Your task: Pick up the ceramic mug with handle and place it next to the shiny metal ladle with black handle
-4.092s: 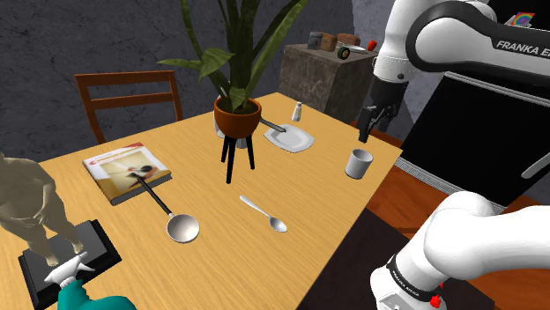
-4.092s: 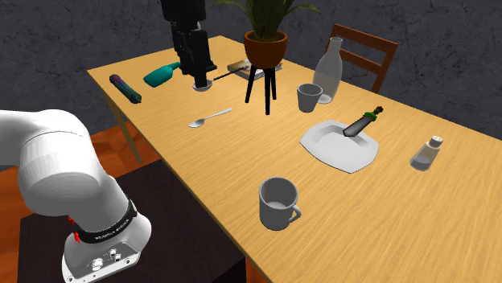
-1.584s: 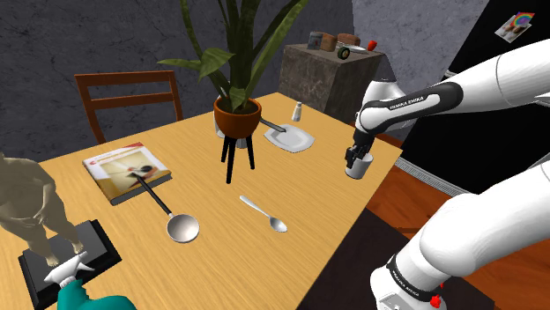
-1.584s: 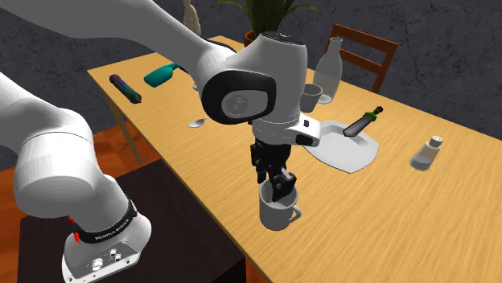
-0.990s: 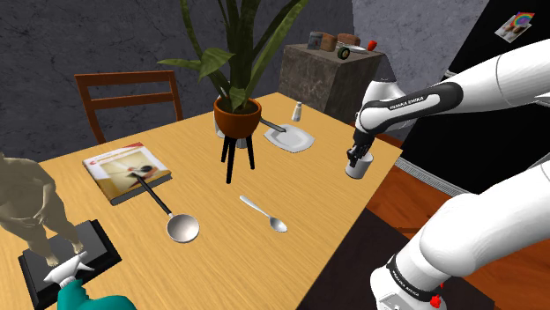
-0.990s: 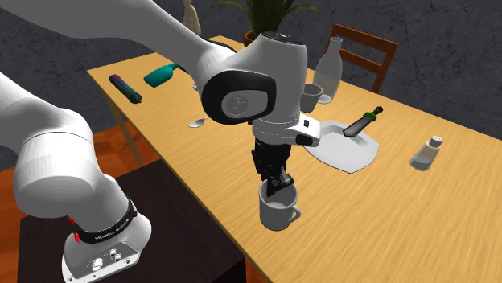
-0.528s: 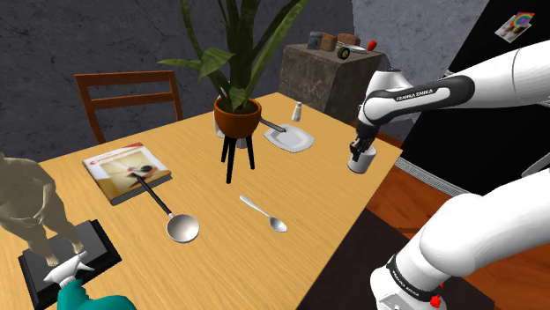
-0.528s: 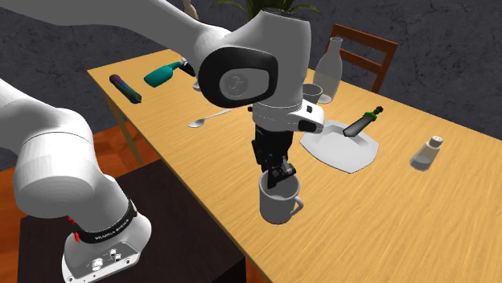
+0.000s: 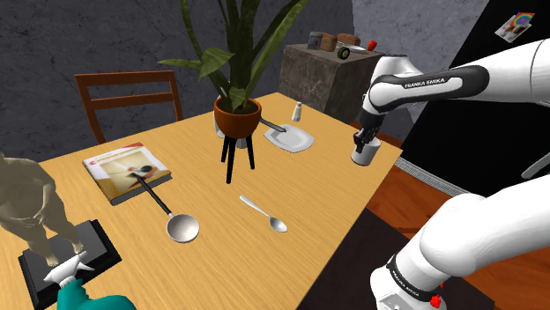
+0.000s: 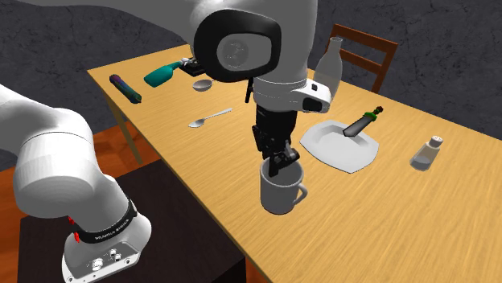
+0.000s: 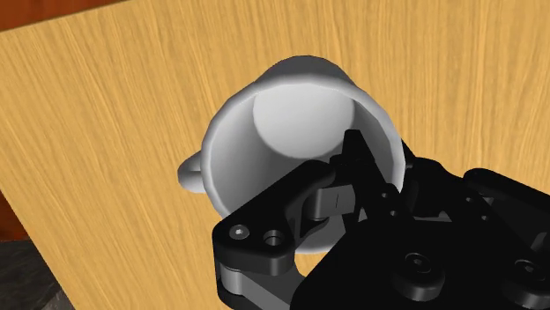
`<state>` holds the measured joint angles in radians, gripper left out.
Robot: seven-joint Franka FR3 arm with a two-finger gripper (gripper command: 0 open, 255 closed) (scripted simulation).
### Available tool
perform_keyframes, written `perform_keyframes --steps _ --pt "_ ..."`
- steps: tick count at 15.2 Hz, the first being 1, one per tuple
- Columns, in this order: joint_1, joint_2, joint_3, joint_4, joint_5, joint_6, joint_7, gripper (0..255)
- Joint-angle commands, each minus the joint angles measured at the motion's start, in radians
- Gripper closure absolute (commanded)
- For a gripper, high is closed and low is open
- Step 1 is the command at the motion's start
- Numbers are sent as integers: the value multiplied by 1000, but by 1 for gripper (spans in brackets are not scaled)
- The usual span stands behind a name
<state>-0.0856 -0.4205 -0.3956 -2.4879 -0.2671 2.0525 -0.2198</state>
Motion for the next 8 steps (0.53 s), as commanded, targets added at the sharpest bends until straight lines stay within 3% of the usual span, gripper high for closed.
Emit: perform_keyframes --steps 1,8 --pt "-1 -16 5 16 1 -32 -1 255" --pt "1 -47 22 87 9 -133 -7 255"
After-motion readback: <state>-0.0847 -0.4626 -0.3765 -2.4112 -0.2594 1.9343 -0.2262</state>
